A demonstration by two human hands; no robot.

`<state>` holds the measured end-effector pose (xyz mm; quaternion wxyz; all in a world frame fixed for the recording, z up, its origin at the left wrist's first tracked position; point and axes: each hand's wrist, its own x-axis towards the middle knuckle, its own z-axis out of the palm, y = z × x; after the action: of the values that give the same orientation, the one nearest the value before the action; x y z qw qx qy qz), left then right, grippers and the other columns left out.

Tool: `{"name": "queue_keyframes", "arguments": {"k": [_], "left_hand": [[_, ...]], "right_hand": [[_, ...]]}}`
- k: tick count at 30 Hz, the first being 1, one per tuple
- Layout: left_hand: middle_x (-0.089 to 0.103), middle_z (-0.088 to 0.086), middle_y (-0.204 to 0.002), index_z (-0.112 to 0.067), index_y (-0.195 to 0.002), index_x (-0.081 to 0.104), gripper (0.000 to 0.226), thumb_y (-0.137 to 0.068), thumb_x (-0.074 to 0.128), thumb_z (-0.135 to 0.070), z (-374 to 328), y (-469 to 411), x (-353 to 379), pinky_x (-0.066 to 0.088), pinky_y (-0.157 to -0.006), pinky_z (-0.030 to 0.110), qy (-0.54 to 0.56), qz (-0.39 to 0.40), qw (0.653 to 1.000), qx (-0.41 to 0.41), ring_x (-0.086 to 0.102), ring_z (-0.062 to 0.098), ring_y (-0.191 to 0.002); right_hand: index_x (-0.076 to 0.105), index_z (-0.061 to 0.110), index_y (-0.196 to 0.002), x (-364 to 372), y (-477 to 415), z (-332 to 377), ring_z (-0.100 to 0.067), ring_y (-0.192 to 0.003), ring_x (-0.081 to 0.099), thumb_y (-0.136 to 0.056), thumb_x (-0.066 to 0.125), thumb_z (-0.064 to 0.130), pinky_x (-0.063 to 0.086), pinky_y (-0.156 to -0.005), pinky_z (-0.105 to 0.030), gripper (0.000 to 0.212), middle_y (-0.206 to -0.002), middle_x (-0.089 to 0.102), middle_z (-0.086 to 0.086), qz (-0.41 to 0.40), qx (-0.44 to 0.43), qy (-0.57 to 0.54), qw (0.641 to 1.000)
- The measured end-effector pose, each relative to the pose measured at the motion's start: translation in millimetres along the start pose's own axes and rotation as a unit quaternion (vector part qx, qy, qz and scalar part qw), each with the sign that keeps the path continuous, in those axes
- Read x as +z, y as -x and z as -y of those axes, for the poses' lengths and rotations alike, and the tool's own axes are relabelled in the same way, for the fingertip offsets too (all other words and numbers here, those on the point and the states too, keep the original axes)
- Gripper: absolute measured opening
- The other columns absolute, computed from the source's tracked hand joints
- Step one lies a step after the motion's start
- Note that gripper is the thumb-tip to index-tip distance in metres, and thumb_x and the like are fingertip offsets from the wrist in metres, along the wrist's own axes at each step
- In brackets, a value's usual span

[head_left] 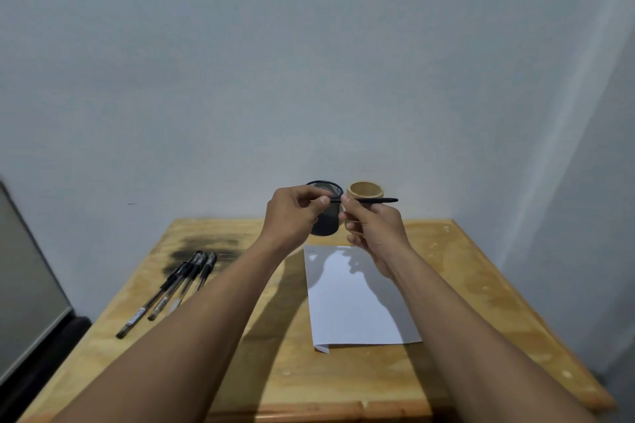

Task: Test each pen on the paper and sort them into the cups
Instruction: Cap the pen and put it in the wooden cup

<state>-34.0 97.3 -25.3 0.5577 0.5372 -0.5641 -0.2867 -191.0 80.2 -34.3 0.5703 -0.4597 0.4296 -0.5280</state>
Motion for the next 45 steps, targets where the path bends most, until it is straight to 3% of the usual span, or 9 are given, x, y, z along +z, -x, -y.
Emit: {"name": "queue_keyframes", "arguments": {"k": [6,11,14,17,22,32,38,42,45], "left_hand": [[0.074,-0.006,-0.085,-0.022,-0.095,0.078,0.010,-0.091,0.069,-0.022,-14.3,-6.8,2.2,0.051,-0.074,0.025,-0.096,0.003,0.995,0.022,0.063,0.007,-0.077],[0.076,-0.006,-0.090,-0.019,-0.096,0.079,0.012,-0.091,0.068,-0.019,-23.9,-7.8,22.7,0.047,-0.072,0.013,-0.112,0.011,0.993,0.032,0.068,0.008,-0.088],[0.074,-0.010,-0.082,-0.017,-0.094,0.078,0.012,-0.092,0.066,-0.017,-26.7,-8.8,36.0,0.043,-0.057,0.004,-0.099,0.005,0.994,0.033,0.067,0.004,-0.074],[0.071,-0.017,-0.085,-0.025,-0.095,0.074,0.014,-0.095,0.061,-0.028,-29.0,-7.0,49.0,0.043,-0.067,0.005,-0.072,-0.039,0.996,0.037,0.063,-0.010,-0.081],[0.072,-0.006,-0.101,-0.019,-0.112,0.070,0.028,-0.089,0.062,-0.032,-4.6,-7.0,78.7,0.044,-0.080,0.023,-0.067,-0.058,0.996,-0.026,0.066,0.013,-0.099],[0.054,0.003,-0.123,-0.019,-0.133,0.048,0.057,-0.081,0.072,-0.024,47.2,-22.8,136.2,0.047,-0.096,0.037,-0.139,-0.060,0.988,-0.013,0.050,0.022,-0.118],[0.042,-0.002,-0.132,-0.031,-0.146,0.033,0.075,-0.082,0.067,-0.011,62.7,-27.8,150.0,0.058,-0.087,0.045,-0.088,-0.094,0.992,-0.014,0.053,0.023,-0.119],[0.044,0.001,-0.139,-0.021,-0.149,0.035,0.070,-0.087,0.065,-0.007,63.3,-30.0,153.8,0.045,-0.103,0.035,-0.095,-0.122,0.988,-0.011,0.048,0.020,-0.126],[0.047,0.001,-0.138,-0.019,-0.147,0.038,0.065,-0.088,0.065,-0.006,61.3,-31.3,158.3,0.039,-0.097,0.024,-0.101,-0.147,0.984,-0.016,0.049,0.018,-0.124]], "right_hand": [[0.069,0.012,-0.083,-13.5,8.1,12.2,-0.014,-0.069,0.066,-0.084,0.075,0.028,0.056,-0.062,-0.032,0.017,-0.077,0.071,0.000,-0.060,-0.101,0.261,0.958],[0.068,0.026,-0.114,-21.1,-2.4,17.4,-0.013,-0.098,0.062,-0.087,0.067,0.026,0.053,-0.083,-0.035,0.027,-0.108,0.064,0.008,-0.080,-0.207,0.428,0.876],[0.072,0.033,-0.112,-28.3,-9.0,19.7,-0.012,-0.100,0.062,-0.091,0.061,0.029,0.054,-0.082,-0.036,0.025,-0.109,0.066,0.010,-0.058,-0.235,0.469,0.849],[0.076,0.027,-0.107,-37.4,-12.2,24.9,-0.017,-0.090,0.063,-0.094,0.060,0.021,0.051,-0.072,-0.035,0.021,-0.095,0.071,0.006,-0.067,-0.251,0.471,0.843],[0.070,0.021,-0.112,-51.4,-33.3,40.4,-0.020,-0.085,0.065,-0.097,0.061,0.024,0.043,-0.069,-0.029,0.018,-0.086,0.068,0.006,-0.108,-0.234,0.432,0.864],[0.067,0.020,-0.108,-53.0,-91.3,59.9,-0.013,-0.089,0.066,-0.097,0.061,0.022,0.042,-0.064,-0.015,0.013,-0.094,0.068,0.008,-0.118,-0.238,0.332,0.905],[0.065,0.021,-0.099,-51.4,-119.9,49.7,-0.012,-0.085,0.070,-0.093,0.066,0.019,0.060,-0.083,-0.039,0.006,-0.087,0.070,0.006,-0.113,-0.234,0.270,0.927],[0.066,0.018,-0.098,-53.5,-129.1,45.2,-0.012,-0.084,0.069,-0.091,0.068,0.020,0.051,-0.070,-0.029,0.007,-0.084,0.070,0.008,-0.111,-0.212,0.278,0.930],[0.069,0.017,-0.097,-56.5,-133.7,35.1,-0.015,-0.087,0.069,-0.088,0.070,0.019,0.046,-0.065,-0.026,0.009,-0.085,0.071,0.008,-0.093,-0.159,0.312,0.932]]}}
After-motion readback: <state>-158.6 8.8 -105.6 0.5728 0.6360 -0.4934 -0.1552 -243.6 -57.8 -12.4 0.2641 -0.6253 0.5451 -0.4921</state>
